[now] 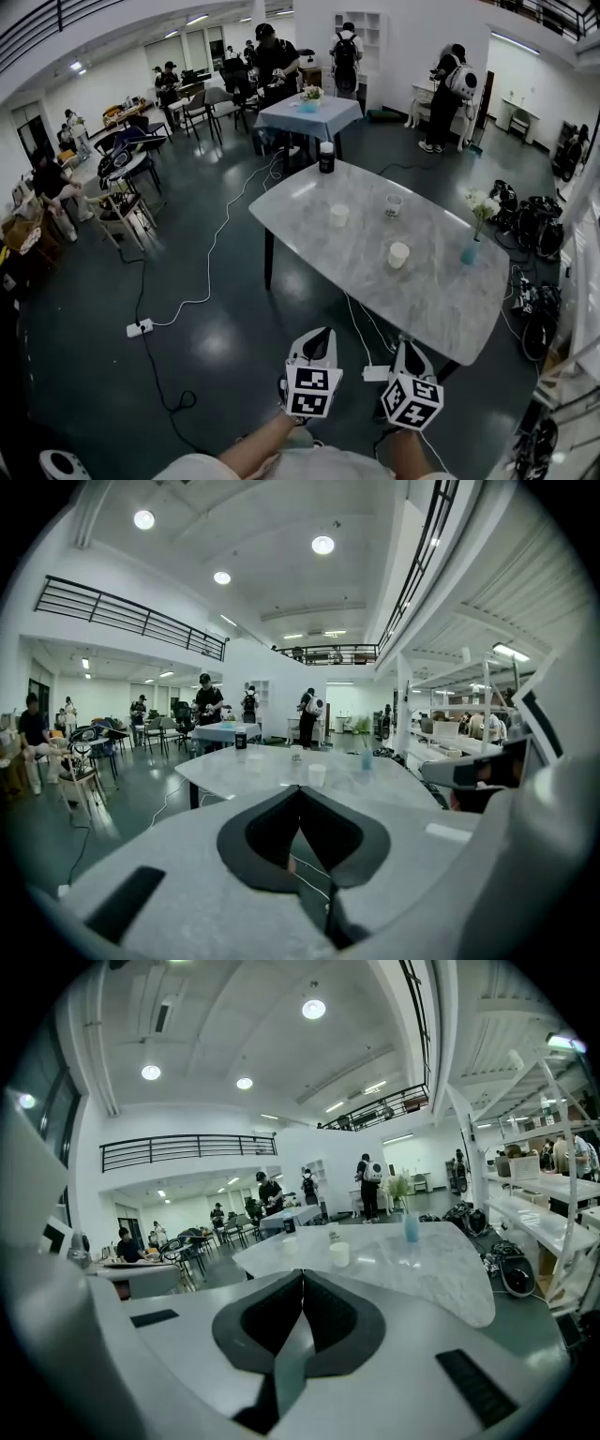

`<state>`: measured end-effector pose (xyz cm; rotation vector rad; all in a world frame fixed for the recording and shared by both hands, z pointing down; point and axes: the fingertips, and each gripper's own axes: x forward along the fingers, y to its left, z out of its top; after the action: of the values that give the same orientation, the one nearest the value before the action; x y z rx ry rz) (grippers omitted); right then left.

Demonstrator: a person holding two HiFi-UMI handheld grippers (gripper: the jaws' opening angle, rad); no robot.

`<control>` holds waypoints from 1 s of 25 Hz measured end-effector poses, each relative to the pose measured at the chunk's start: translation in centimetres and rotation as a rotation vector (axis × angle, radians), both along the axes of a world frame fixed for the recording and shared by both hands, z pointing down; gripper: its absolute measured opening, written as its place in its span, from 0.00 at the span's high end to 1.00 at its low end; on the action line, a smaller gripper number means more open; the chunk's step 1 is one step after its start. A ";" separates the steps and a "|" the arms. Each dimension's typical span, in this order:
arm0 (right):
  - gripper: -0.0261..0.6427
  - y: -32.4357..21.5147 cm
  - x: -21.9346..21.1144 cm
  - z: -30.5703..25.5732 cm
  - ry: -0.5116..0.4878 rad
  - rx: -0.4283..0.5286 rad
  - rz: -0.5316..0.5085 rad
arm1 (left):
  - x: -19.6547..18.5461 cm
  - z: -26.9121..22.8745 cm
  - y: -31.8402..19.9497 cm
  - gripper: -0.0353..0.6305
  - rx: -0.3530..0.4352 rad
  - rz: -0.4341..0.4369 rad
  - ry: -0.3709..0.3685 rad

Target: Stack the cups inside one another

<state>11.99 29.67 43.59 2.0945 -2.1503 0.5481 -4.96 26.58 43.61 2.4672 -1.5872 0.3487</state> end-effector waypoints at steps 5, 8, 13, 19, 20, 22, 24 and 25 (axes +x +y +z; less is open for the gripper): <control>0.95 -0.8 0.3 0.0 0.003 -0.001 -0.001 | 0.4 0.1 -1.1 0.95 -0.002 0.003 0.005; 0.95 -1.3 0.6 0.2 0.006 -0.008 0.003 | 0.9 0.3 -1.9 0.95 -0.008 0.010 0.003; 0.95 -3.8 1.1 0.7 0.004 -0.010 0.026 | 1.8 1.0 -4.7 0.95 -0.011 0.041 -0.003; 0.95 -8.7 1.8 0.6 0.017 0.001 0.061 | 2.2 0.6 -10.9 0.95 0.016 0.065 0.005; 0.95 -9.7 1.8 0.4 0.018 0.004 0.066 | 2.3 0.4 -12.1 0.95 0.020 0.069 0.008; 0.95 -11.7 2.0 -0.2 0.020 0.010 0.075 | 2.6 -0.2 -14.2 0.95 0.024 0.081 0.011; 0.95 -13.7 2.1 -0.7 0.020 0.014 0.080 | 2.9 -0.5 -16.2 0.95 0.021 0.092 0.007; 0.95 -14.6 2.1 -0.8 0.020 0.013 0.083 | 3.0 -0.4 -17.1 0.95 0.017 0.098 0.004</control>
<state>14.06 15.08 42.77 2.1953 -2.0697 0.5201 -1.97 9.46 43.17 2.5625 -1.4769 0.3454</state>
